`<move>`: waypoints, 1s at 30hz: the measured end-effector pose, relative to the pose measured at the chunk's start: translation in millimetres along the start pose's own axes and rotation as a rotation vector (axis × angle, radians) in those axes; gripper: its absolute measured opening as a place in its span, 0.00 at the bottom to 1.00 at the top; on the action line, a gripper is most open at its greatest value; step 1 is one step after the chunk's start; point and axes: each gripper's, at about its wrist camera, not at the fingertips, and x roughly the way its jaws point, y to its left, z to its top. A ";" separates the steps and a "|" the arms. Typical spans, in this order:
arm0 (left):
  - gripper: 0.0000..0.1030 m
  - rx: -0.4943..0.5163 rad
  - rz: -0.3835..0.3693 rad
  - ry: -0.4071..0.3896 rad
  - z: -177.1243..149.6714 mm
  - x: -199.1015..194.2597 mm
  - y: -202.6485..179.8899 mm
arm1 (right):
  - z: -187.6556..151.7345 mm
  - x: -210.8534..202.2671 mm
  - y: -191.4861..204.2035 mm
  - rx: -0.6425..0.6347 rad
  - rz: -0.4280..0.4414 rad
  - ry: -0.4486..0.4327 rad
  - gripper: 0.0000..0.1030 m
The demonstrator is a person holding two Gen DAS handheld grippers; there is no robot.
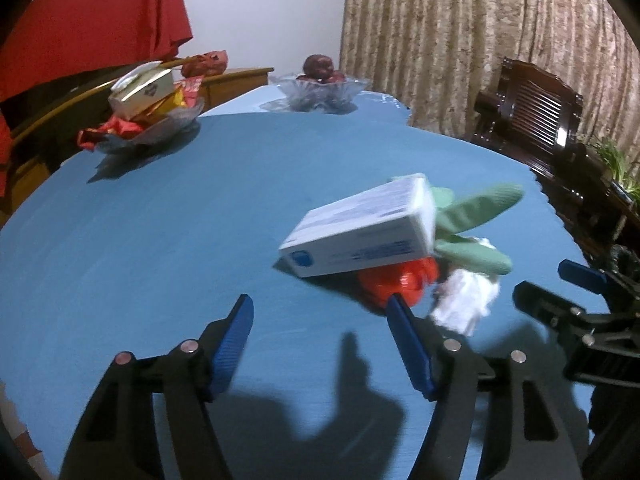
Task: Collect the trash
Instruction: 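Grasp the white tissue with the right tool while the left tool grasps the red plastic bag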
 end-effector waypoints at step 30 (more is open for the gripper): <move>0.66 0.027 -0.061 0.009 11.2 14.4 -24.6 | -6.0 19.2 -22.5 0.038 0.004 0.110 0.26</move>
